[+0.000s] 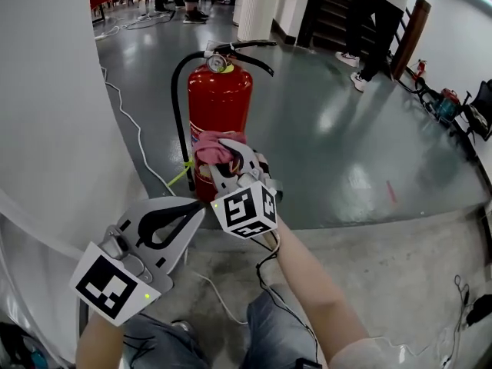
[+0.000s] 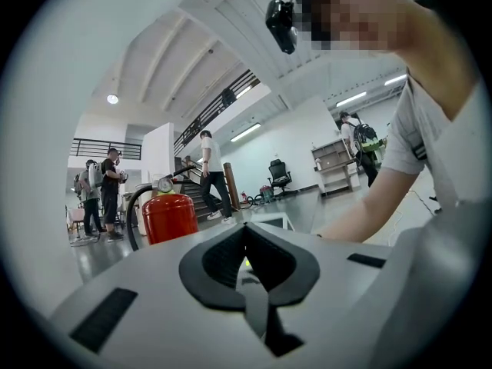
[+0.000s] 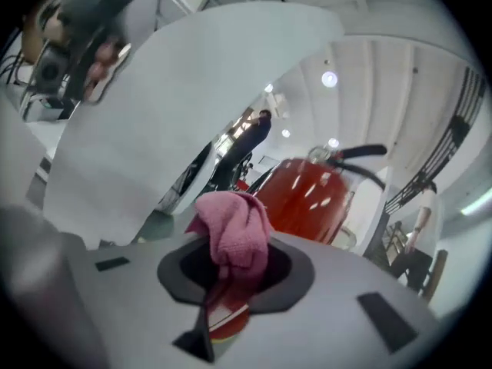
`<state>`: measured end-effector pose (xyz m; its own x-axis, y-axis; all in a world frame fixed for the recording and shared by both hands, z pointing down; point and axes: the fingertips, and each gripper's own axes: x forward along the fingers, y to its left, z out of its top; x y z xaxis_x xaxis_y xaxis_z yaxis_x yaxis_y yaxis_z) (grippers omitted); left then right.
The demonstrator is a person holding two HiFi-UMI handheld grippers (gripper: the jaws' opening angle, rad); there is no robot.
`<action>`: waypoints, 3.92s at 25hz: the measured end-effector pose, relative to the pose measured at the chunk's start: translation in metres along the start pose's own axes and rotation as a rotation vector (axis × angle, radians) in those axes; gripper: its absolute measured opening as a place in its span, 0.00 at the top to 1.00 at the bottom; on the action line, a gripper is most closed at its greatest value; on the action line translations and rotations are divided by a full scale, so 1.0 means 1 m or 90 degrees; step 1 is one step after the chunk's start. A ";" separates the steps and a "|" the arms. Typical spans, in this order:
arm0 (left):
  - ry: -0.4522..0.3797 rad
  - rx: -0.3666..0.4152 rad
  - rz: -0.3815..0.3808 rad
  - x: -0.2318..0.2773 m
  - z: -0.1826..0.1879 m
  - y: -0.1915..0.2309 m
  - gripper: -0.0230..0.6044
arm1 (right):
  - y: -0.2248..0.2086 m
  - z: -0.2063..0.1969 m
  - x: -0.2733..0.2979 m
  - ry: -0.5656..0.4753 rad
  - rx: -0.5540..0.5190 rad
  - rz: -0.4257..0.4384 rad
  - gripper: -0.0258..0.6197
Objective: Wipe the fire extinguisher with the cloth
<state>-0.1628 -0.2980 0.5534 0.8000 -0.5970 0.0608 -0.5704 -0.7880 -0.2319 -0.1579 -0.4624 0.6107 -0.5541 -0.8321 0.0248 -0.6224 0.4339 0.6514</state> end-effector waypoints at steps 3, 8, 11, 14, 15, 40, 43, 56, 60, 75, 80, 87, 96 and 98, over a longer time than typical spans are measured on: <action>-0.003 -0.003 0.001 0.003 0.002 0.001 0.95 | -0.053 0.054 -0.007 -0.076 0.012 -0.057 0.84; -0.005 0.000 0.006 0.008 0.005 0.003 0.95 | -0.086 0.084 -0.010 -0.145 0.063 -0.071 0.83; -0.004 0.001 0.007 0.010 0.004 0.003 0.95 | -0.069 0.067 -0.011 -0.154 0.063 -0.065 0.84; 0.008 0.002 0.007 0.011 -0.002 0.000 0.95 | -0.040 0.033 -0.010 -0.115 0.064 -0.046 0.84; 0.013 0.001 0.007 0.011 -0.005 -0.001 0.95 | -0.030 0.020 -0.010 -0.100 0.067 -0.038 0.84; 0.029 -0.024 -0.031 0.018 -0.016 0.022 0.95 | 0.004 -0.009 0.005 -0.022 0.141 0.005 0.84; 0.043 -0.032 -0.044 0.023 0.003 0.031 0.95 | -0.031 0.029 0.004 -0.062 0.186 -0.022 0.84; 0.017 -0.091 -0.030 0.016 0.176 0.060 0.95 | -0.122 0.168 -0.035 -0.045 0.247 0.029 0.84; 0.005 -0.095 -0.023 0.009 0.255 0.068 0.95 | -0.165 0.234 -0.063 -0.049 0.278 0.050 0.84; -0.052 -0.056 0.002 -0.020 0.451 0.038 0.95 | -0.280 0.409 -0.211 -0.109 0.381 0.091 0.84; -0.048 -0.058 0.001 -0.026 0.462 0.008 0.95 | -0.286 0.426 -0.249 -0.125 0.387 0.104 0.84; -0.055 -0.063 0.011 -0.032 0.462 -0.011 0.95 | -0.272 0.425 -0.270 -0.131 0.379 0.115 0.84; -0.061 -0.061 0.014 -0.035 0.489 -0.015 0.95 | -0.286 0.442 -0.281 -0.141 0.384 0.110 0.84; -0.065 -0.067 0.016 -0.034 0.493 -0.017 0.95 | -0.290 0.443 -0.286 -0.141 0.383 0.109 0.84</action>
<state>-0.0885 -0.1893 0.0770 0.7973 -0.6020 -0.0439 -0.6021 -0.7881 -0.1280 -0.0642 -0.1973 0.0787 -0.7335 -0.6711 -0.1076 -0.6797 0.7247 0.1130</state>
